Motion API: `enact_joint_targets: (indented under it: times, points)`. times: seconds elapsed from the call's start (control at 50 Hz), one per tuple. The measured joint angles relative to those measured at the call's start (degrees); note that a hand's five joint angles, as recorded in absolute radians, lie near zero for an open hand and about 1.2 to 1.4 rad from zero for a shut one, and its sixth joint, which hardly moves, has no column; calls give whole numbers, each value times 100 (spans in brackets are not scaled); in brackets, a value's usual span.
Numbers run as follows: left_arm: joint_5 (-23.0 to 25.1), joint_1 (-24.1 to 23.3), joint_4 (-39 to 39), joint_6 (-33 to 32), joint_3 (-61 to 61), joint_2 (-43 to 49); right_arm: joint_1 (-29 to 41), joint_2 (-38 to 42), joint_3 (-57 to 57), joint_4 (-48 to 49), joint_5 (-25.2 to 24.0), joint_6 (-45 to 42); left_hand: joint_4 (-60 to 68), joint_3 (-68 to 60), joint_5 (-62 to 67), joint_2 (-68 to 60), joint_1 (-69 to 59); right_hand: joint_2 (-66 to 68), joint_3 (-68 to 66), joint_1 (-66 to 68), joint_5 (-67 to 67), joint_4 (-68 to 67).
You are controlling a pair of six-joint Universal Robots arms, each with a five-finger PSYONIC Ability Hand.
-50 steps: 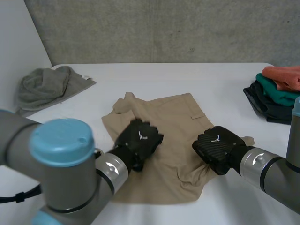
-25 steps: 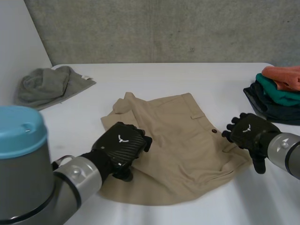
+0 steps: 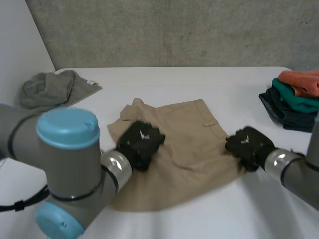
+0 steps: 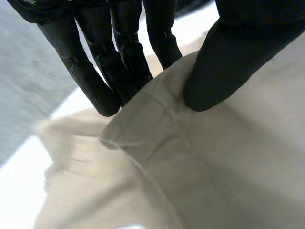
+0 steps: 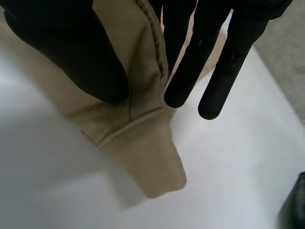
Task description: Fold the laundry.
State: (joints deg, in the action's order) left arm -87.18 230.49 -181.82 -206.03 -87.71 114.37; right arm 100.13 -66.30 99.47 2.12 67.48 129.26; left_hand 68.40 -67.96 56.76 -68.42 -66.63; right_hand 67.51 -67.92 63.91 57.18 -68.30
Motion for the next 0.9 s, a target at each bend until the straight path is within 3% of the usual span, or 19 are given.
enact_joint_targets:
  times: [0.22, 0.34, 0.44, 0.56, 0.76, 0.9]
  points:
    - [-57, 1042, -208, -476, 2866, -309, 1084, 195, -3618, 193, 1132, 999, 5, -18, 0, -12, 0, 0, -8, 0, 15, -21]
    - [-156, 1590, -601, -333, 4982, -204, 1537, 444, -5499, 1570, 1677, 1453, 7, -18, 0, -14, 0, 8, -9, 0, 75, -22]
    - [-162, 1890, -874, 19, 5511, -206, 1753, 588, -5912, 2394, 1742, 1431, 7, -18, 0, -14, 0, 8, -9, 0, 141, -22]
    - [122, 2126, -876, 486, 4598, -414, 1781, 684, -5587, 2451, 1627, 1310, 7, -18, 0, -14, 0, 8, -9, 0, 141, -24]
    - [1267, 2038, -1229, 918, 1292, -603, 1684, 1077, -3700, 1971, 1239, 1194, 23, -29, 0, -27, 0, 8, -35, 0, 166, -39]
    - [1272, 1812, -1315, 766, -113, -267, 1656, 1493, -2650, 1187, 1213, 734, 25, -29, 0, -27, 0, 8, -35, 0, 166, -40]
